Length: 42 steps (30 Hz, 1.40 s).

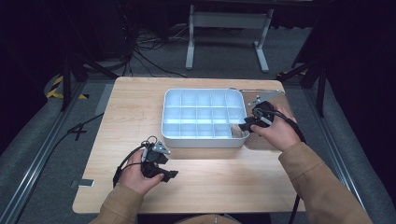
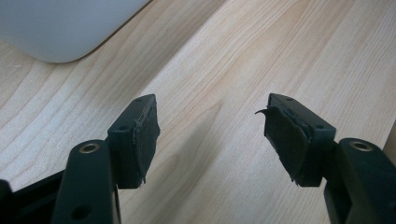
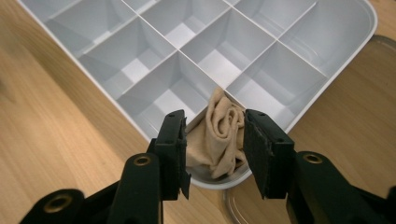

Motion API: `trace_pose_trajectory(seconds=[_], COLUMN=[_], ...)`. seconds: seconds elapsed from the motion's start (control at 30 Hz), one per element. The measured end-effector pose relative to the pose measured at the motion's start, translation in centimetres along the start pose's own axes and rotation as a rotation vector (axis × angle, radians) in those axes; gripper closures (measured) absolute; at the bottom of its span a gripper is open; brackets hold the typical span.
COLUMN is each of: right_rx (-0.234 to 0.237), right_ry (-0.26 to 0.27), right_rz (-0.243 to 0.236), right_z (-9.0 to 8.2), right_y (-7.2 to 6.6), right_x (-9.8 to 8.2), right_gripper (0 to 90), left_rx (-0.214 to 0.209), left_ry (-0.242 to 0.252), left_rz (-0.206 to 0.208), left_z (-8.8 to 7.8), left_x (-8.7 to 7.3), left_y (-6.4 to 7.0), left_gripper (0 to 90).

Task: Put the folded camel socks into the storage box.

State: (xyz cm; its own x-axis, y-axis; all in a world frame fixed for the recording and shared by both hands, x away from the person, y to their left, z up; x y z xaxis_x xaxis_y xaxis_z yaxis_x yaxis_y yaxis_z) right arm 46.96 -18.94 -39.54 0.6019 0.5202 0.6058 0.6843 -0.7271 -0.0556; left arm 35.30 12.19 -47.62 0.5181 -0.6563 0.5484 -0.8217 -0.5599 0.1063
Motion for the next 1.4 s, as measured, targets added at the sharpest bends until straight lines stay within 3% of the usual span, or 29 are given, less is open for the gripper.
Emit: trace_pose_trajectory(seconds=[0.47, 0.73, 1.03, 1.23, 1.37, 1.4], right_rx=[0.101, 0.175, 0.196, 0.218, 0.208, 0.206], right_ry=[0.155, 0.215, 0.194, 0.198, 0.209, 0.187], right_rz=[-0.081, -0.072, -0.138, -0.144, -0.134, -0.144], right_z=[-2.8, -3.5, -2.7, -2.0, -1.3, -0.9], right_y=[-2.1, -3.6, -5.9, -7.2, -7.3, -7.4], right_x=[-2.2, -4.1, -6.7, -8.2, -9.0, -9.4], right_gripper=[48.9, 46.4, 43.8, 42.4, 42.3, 42.3], left_rx=[0.017, 0.03, 0.026, 0.021, 0.017, 0.016], left_ry=[0.004, 0.017, 0.025, 0.017, 0.014, 0.016], left_rz=[-0.013, -0.01, -0.007, 0.003, 0.007, 0.005], left_z=[-0.6, -1.3, -1.3, -1.1, -1.1, -1.2], left_x=[-0.7, -0.6, -0.4, -0.3, -0.3, -0.3], left_y=[0.1, 0.0, 0.0, 0.1, 0.1, 0.0], left_gripper=[35.9, 35.9, 35.9, 36.0, 35.9, 35.9])
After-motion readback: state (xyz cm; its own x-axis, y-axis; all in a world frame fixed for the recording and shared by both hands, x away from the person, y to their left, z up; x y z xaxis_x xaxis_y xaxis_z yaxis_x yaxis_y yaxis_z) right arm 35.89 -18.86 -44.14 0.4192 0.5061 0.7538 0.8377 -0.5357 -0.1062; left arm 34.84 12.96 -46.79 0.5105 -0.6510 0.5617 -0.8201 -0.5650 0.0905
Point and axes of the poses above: each handheld gripper's, and its own axes: z roughly forward along the jaws, x roughly out of its top, y roughly to its right, the point moved 6 cm from there along z, roughly forward along the jaws, and after that the axes turned 5 degrees about z, right-handed, at the moved point
